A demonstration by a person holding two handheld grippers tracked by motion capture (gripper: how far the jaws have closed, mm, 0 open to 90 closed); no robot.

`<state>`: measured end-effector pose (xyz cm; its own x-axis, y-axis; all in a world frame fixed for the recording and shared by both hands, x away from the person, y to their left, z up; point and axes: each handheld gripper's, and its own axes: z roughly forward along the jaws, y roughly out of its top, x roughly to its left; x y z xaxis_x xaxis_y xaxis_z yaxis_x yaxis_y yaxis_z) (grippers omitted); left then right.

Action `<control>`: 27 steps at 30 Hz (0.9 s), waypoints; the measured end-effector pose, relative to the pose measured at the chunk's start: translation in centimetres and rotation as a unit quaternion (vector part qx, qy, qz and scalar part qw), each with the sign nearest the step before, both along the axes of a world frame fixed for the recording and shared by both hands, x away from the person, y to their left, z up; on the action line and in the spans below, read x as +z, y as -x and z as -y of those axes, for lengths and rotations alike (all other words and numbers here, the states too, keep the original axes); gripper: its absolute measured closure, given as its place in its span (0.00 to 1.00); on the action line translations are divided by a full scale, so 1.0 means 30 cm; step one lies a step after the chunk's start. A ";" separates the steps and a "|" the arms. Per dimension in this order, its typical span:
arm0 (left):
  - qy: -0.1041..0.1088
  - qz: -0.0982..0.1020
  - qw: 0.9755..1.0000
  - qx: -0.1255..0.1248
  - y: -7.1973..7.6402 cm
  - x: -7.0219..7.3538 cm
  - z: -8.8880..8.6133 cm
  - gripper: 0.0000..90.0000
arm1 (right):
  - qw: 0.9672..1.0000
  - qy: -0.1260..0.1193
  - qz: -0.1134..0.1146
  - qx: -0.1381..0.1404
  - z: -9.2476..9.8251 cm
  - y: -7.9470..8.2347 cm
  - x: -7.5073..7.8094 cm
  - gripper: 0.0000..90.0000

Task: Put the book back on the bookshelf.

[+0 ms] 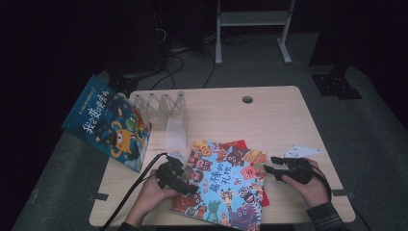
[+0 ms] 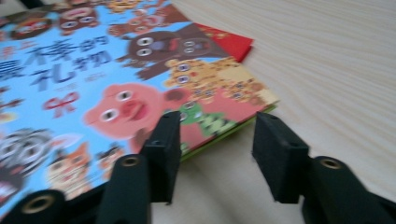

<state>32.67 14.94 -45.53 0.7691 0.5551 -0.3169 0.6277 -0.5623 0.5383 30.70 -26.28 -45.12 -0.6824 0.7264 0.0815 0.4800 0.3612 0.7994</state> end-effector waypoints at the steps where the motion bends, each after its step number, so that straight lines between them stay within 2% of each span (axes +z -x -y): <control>1: 0.001 -0.001 1.000 0.000 0.000 -0.001 0.001 0.00 | 1.000 -0.001 -0.001 0.007 0.000 0.013 0.003 0.62; 4: 0.003 -0.003 1.000 -0.001 -0.002 -0.003 0.003 0.00 | 0.999 -0.001 -0.013 0.032 -0.010 0.050 0.007 0.69; 6: 0.005 -0.004 1.000 -0.002 -0.003 -0.004 0.004 0.00 | 0.999 0.002 -0.014 0.050 -0.020 0.073 0.007 0.73; 11: 0.018 -0.012 1.000 -0.008 -0.008 -0.013 0.010 0.00 | 0.997 0.003 -0.023 0.078 -0.050 0.102 0.005 0.77; 13: 0.020 -0.011 1.000 -0.011 -0.009 -0.015 0.013 0.00 | 0.996 0.016 -0.027 0.084 -0.062 0.101 0.000 0.78; 21: 0.025 -0.017 0.999 -0.018 -0.016 -0.020 0.020 0.00 | 0.995 0.013 -0.034 0.091 -0.062 0.095 -0.002 0.78; 24: 0.028 -0.024 0.999 -0.017 -0.019 -0.023 0.022 0.00 | 0.995 0.012 -0.033 0.093 -0.061 0.094 -0.003 0.78; 27: 0.022 -0.030 0.999 -0.012 -0.022 -0.020 0.030 0.00 | 0.995 0.011 -0.032 0.094 -0.060 0.094 -0.004 0.78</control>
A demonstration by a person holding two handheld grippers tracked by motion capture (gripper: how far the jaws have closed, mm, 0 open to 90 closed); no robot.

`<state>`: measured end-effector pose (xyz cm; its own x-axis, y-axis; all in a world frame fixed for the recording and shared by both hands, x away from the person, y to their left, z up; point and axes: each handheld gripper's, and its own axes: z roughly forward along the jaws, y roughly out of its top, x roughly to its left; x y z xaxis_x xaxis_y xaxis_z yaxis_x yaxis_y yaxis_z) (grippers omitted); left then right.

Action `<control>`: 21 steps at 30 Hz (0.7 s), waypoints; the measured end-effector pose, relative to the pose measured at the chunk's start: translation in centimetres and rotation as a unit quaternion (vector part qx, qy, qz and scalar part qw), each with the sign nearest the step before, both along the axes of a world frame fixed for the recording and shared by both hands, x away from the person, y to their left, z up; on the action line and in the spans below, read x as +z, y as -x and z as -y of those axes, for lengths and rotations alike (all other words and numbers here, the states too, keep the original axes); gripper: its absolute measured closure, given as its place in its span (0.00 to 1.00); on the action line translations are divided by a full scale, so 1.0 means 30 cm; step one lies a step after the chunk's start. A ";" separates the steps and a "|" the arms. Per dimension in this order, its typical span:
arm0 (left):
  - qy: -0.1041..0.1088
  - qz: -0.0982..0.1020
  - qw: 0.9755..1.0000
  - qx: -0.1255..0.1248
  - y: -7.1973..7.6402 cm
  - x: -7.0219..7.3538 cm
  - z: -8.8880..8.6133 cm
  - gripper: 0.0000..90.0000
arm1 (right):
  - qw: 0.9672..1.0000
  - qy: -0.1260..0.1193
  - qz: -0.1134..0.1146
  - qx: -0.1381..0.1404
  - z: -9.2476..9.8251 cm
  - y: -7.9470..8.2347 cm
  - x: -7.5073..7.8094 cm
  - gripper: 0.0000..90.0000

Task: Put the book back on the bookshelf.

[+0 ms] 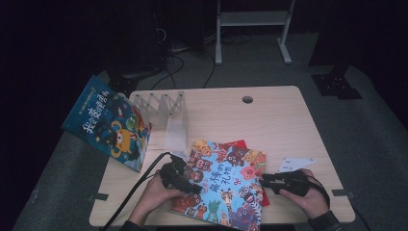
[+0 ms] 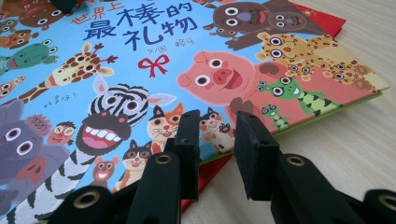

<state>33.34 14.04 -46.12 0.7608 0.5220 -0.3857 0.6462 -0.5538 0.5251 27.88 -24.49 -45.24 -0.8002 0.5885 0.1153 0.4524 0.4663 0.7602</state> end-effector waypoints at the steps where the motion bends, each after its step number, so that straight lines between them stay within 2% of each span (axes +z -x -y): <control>1: -0.003 -0.001 1.000 0.001 -0.001 0.001 0.002 0.00 | 1.000 0.000 0.001 0.001 0.000 0.000 0.000 0.78; 6: -0.003 -0.001 1.000 0.002 -0.001 0.001 0.002 0.00 | 1.000 0.001 0.001 0.006 0.005 -0.002 0.000 0.77; 8: 0.000 0.000 1.000 0.003 0.000 0.000 0.001 0.00 | 1.000 0.002 -0.002 0.004 0.014 0.001 0.004 0.83; 12: 0.000 0.000 1.000 0.001 -0.001 0.000 0.000 0.00 | 1.000 0.024 -0.003 0.007 0.028 0.010 0.004 0.91; 17: 0.000 -0.001 1.000 -0.002 -0.002 0.000 0.000 0.00 | 0.999 0.042 -0.007 0.023 0.017 0.021 -0.012 0.95; 21: 0.002 -0.001 1.000 -0.004 -0.004 -0.001 -0.001 0.00 | 0.999 0.040 -0.005 0.029 0.015 0.019 -0.010 0.96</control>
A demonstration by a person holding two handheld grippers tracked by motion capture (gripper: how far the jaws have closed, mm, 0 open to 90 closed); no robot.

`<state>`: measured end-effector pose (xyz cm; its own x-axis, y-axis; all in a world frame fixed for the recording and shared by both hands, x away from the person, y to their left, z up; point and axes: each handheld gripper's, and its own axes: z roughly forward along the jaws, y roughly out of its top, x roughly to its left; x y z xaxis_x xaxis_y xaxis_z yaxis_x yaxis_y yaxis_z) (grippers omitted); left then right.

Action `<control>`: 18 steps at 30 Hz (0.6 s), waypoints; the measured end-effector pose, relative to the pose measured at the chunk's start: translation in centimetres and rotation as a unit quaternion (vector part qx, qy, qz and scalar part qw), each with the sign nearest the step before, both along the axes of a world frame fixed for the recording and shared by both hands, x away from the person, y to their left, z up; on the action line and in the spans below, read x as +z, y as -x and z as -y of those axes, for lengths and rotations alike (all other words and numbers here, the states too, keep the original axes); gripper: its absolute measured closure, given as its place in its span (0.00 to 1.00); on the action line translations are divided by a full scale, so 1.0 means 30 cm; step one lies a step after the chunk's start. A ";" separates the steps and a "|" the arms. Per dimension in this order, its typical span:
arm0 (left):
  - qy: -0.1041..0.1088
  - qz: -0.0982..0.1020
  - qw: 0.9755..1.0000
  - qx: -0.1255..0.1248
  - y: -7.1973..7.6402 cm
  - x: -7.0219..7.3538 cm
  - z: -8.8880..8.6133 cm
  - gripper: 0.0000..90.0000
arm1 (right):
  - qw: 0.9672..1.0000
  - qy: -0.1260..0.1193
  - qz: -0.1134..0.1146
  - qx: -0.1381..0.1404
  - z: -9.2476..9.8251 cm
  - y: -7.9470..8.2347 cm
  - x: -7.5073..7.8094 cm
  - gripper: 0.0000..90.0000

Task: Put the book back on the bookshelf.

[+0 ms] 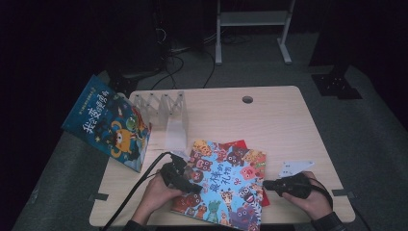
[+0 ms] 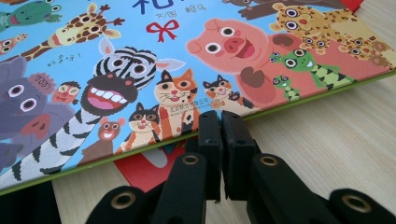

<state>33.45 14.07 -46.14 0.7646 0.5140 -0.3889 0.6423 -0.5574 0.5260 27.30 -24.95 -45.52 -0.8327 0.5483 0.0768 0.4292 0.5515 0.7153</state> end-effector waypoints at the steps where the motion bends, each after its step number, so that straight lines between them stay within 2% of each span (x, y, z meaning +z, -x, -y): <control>1: 0.001 0.000 1.000 0.000 -0.001 0.000 0.000 0.00 | 1.000 -0.001 -0.001 0.001 0.000 -0.001 0.000 0.97; 7: 0.007 -0.010 1.000 0.000 -0.007 0.001 -0.001 0.00 | 1.000 -0.001 -0.003 0.007 0.000 -0.002 -0.002 0.99; 9: 0.016 -0.022 1.000 0.002 -0.013 0.001 -0.004 0.00 | 1.000 -0.003 -0.005 0.005 0.001 -0.002 -0.003 0.99; 12: 0.027 -0.027 0.999 0.002 -0.017 0.006 -0.009 0.00 | 1.000 -0.006 -0.007 0.003 0.002 -0.002 -0.005 1.00; 15: 0.047 -0.015 0.999 0.007 -0.018 0.026 -0.016 0.00 | 1.000 -0.008 -0.009 0.004 0.002 -0.004 -0.008 0.99; 18: 0.065 -0.001 0.998 0.014 -0.020 0.067 -0.025 0.00 | 1.000 -0.010 -0.012 0.007 -0.005 -0.006 -0.014 0.99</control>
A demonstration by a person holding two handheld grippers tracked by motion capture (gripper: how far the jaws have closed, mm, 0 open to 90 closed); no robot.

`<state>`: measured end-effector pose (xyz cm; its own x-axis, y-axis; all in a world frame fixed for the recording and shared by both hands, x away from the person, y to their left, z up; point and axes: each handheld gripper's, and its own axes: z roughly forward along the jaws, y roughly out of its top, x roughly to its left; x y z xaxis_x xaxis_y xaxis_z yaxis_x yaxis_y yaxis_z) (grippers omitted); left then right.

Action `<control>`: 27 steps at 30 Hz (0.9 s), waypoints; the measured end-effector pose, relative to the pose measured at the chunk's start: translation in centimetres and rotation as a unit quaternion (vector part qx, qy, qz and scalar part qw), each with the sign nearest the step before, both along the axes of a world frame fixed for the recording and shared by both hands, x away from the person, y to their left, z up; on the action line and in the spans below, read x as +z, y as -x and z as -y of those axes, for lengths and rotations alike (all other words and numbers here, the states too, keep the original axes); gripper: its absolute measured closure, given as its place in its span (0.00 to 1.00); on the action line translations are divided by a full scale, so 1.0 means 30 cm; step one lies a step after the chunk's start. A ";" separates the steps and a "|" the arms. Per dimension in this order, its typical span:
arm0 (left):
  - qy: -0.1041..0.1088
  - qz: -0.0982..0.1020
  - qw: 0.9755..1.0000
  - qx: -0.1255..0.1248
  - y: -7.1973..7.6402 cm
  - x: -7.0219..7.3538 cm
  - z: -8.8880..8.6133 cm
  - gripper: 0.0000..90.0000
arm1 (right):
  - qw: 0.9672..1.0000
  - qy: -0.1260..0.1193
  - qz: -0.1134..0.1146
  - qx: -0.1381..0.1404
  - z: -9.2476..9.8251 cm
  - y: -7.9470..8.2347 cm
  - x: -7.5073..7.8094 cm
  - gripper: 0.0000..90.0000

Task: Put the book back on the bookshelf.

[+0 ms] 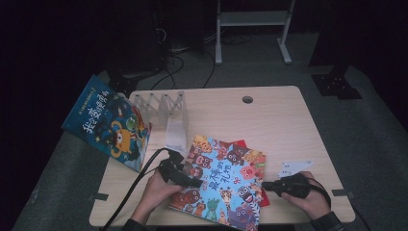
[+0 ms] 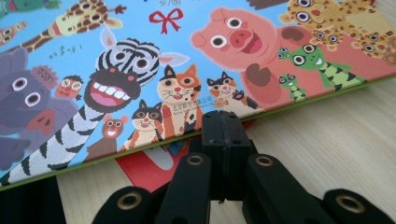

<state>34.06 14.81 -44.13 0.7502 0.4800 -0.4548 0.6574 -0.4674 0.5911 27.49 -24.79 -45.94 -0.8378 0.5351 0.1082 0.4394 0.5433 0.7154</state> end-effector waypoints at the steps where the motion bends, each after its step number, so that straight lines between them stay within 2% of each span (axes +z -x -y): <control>1: 0.000 0.002 1.000 0.001 -0.001 0.008 -0.001 0.00 | 1.000 -0.001 -0.003 0.000 -0.005 0.000 -0.001 0.99; 10: -0.007 0.004 1.000 -0.007 -0.015 0.059 0.006 0.00 | 1.000 -0.004 -0.007 0.001 -0.015 -0.005 -0.006 0.99; 14: -0.012 -0.003 1.000 0.001 -0.024 0.075 0.005 0.00 | 1.000 -0.010 -0.009 0.000 -0.017 -0.005 -0.010 0.99; 18: 0.001 -0.005 1.000 0.012 -0.031 0.093 -0.015 0.08 | 1.000 -0.012 -0.013 0.003 -0.027 -0.007 -0.012 0.99; 27: 0.044 0.013 0.999 0.015 -0.040 0.161 -0.037 0.38 | 1.000 -0.010 -0.018 0.000 -0.030 -0.008 -0.019 0.99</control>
